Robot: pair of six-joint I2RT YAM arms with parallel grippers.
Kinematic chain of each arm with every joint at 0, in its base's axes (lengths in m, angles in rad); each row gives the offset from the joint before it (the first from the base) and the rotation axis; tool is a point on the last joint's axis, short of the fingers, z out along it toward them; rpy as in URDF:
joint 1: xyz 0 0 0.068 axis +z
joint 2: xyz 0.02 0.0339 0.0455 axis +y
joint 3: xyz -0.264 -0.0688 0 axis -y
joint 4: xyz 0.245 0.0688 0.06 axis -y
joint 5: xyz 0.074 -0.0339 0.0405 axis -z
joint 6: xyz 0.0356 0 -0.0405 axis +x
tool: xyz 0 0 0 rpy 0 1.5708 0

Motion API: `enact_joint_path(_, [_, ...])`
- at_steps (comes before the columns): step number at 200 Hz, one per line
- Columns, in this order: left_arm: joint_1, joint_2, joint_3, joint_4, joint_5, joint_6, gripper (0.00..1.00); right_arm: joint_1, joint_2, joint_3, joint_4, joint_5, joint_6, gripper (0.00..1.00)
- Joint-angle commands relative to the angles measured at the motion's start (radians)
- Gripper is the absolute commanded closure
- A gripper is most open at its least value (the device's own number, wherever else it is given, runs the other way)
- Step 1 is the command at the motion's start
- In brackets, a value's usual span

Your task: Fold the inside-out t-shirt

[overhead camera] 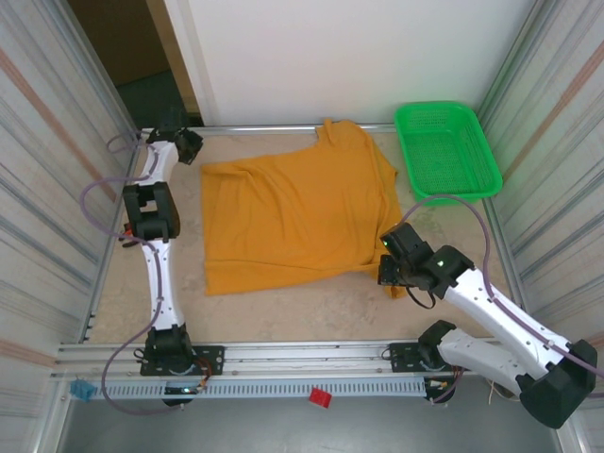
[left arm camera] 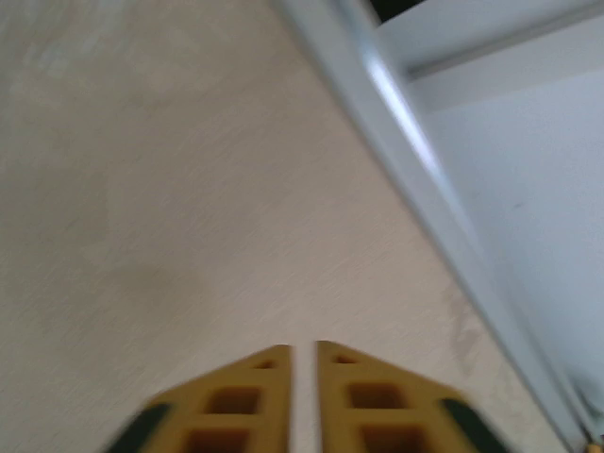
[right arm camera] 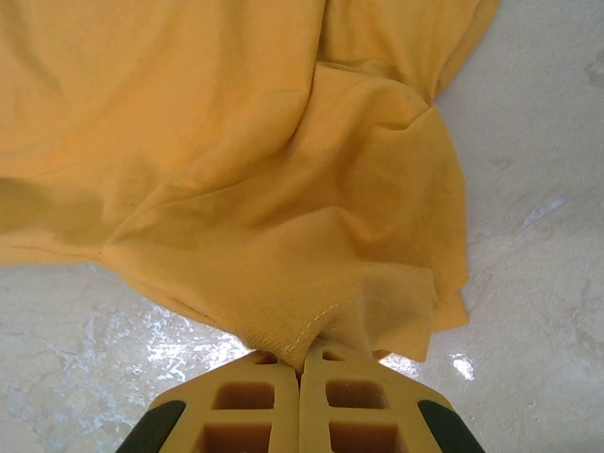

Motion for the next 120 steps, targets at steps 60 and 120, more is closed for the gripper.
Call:
enact_joint_path(60, [-0.138,-0.334,-0.504,0.158,-0.084,-0.045,0.47,-0.015,0.025,-0.011,0.023,-0.012,0.005,1.00])
enact_joint_path(120, [-0.160,-0.292,-0.473,0.126,-0.131,-0.083,0.49,-0.017,0.002,-0.015,0.011,0.000,0.013,1.00])
